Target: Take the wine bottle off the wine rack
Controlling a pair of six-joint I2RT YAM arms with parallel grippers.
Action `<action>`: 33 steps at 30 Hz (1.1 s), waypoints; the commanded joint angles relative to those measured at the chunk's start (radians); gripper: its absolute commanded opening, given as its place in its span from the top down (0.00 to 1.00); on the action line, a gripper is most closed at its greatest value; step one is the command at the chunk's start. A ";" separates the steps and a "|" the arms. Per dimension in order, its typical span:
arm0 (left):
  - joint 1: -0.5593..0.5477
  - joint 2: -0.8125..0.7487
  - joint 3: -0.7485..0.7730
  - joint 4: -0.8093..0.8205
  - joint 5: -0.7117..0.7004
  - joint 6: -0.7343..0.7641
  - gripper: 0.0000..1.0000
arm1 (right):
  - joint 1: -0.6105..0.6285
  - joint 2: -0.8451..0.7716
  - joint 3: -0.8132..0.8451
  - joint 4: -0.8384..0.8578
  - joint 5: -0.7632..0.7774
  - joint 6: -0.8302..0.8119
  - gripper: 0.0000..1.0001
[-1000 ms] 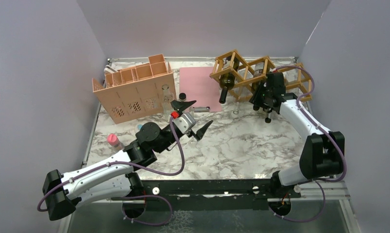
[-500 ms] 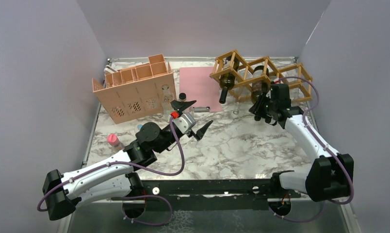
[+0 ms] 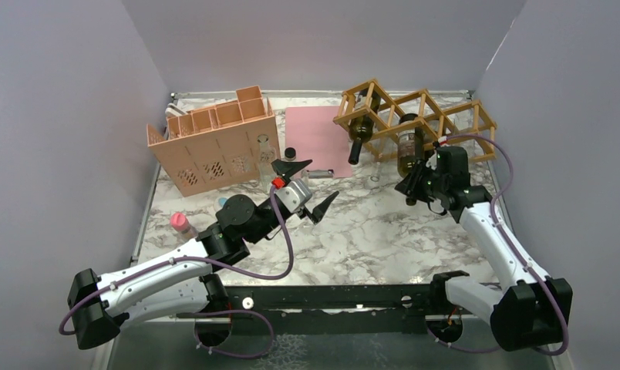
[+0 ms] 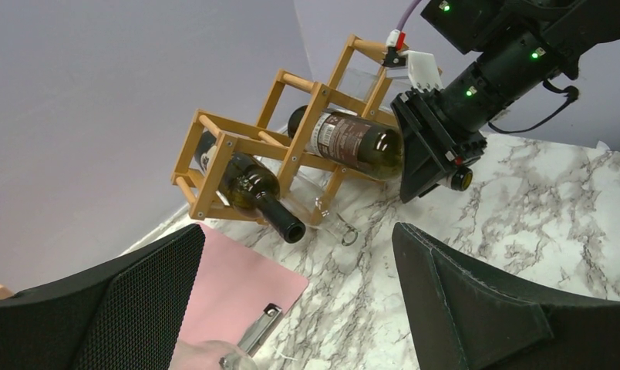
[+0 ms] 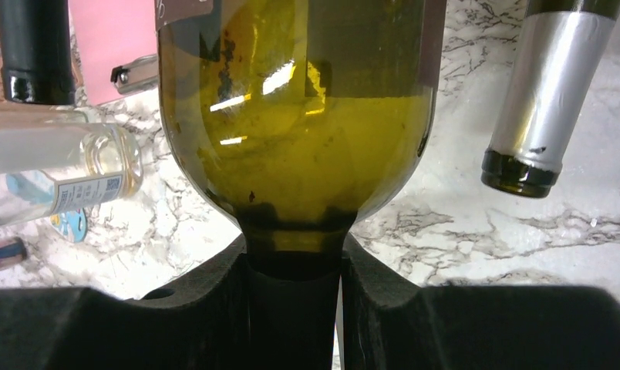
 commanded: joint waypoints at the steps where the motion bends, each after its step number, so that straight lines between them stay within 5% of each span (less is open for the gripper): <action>1: -0.012 0.000 -0.015 0.033 -0.035 0.006 0.01 | 0.001 -0.075 0.009 0.084 -0.080 -0.030 0.77; 13: -0.020 0.009 -0.015 0.035 -0.042 -0.005 0.01 | 0.001 -0.108 0.040 -0.019 -0.120 0.002 0.88; 33: -0.023 0.015 -0.017 0.035 -0.049 0.003 0.02 | 0.001 -0.256 -0.100 0.216 -0.223 0.168 0.88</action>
